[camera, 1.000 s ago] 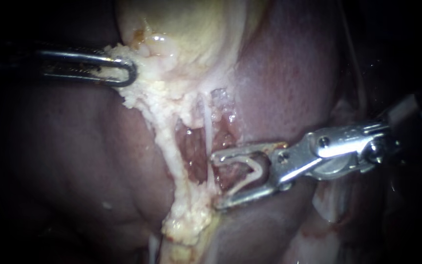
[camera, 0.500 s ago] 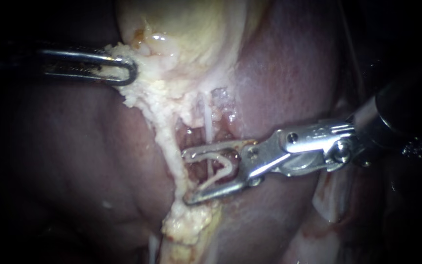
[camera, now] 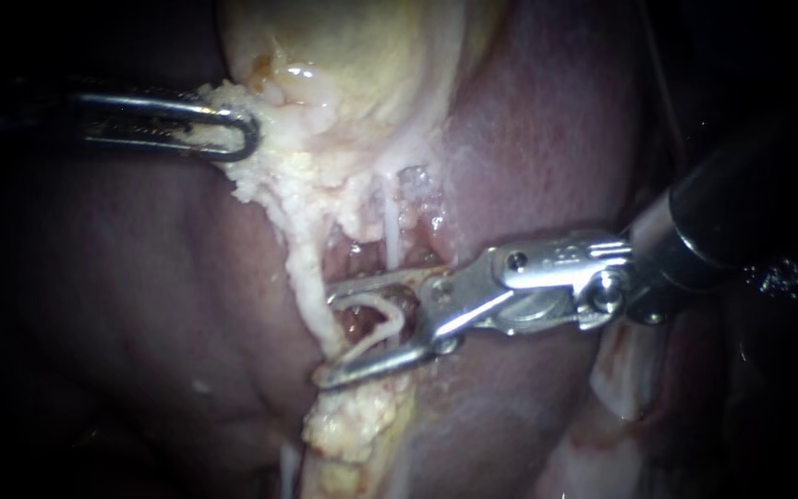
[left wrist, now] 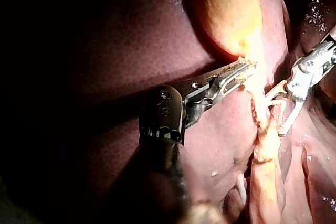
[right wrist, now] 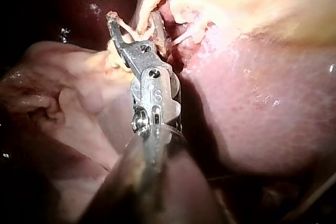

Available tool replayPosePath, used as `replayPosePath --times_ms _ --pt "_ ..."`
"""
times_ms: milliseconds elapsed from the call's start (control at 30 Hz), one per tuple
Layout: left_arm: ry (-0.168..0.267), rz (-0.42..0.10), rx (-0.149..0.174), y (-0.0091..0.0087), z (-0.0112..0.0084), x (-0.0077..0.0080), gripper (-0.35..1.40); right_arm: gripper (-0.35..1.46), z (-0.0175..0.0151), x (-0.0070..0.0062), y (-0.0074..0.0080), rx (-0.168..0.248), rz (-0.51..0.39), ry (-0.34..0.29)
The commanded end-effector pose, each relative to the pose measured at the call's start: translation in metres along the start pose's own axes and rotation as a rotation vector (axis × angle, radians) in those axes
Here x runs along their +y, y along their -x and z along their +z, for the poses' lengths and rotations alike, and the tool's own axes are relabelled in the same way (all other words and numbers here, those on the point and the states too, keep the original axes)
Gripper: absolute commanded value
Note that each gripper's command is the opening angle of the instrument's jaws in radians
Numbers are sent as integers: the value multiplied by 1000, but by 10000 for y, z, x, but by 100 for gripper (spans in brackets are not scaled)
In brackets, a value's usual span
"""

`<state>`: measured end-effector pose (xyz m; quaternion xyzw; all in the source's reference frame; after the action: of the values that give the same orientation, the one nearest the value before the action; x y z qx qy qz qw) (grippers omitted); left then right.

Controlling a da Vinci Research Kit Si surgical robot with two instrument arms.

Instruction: Clipping first clip left tube

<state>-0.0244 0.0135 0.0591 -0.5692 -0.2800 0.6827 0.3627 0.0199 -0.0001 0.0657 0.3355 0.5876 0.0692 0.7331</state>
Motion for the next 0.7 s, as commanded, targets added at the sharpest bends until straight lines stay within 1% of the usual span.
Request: replayPosePath --times_ms 33,267,367,467,567,700 --pt "-1 0 0 0 0 0 -35 46 2 1 1 3 5 -9" --pt "-2 0 0 0 2 -1 -35 46 15 3 8 15 4 -47" --pt "-2 0 0 0 2 -1 -35 46 19 1 12 19 -5 -67" --pt "-2 0 0 0 1 -3 -35 46 19 -5 16 23 3 -91" --pt "2 0 -1 0 0 -5 -35 45 16 -15 20 17 0 -116" --pt "0 0 0 0 -1 -7 -35 43 19 -23 20 21 -3 -124"
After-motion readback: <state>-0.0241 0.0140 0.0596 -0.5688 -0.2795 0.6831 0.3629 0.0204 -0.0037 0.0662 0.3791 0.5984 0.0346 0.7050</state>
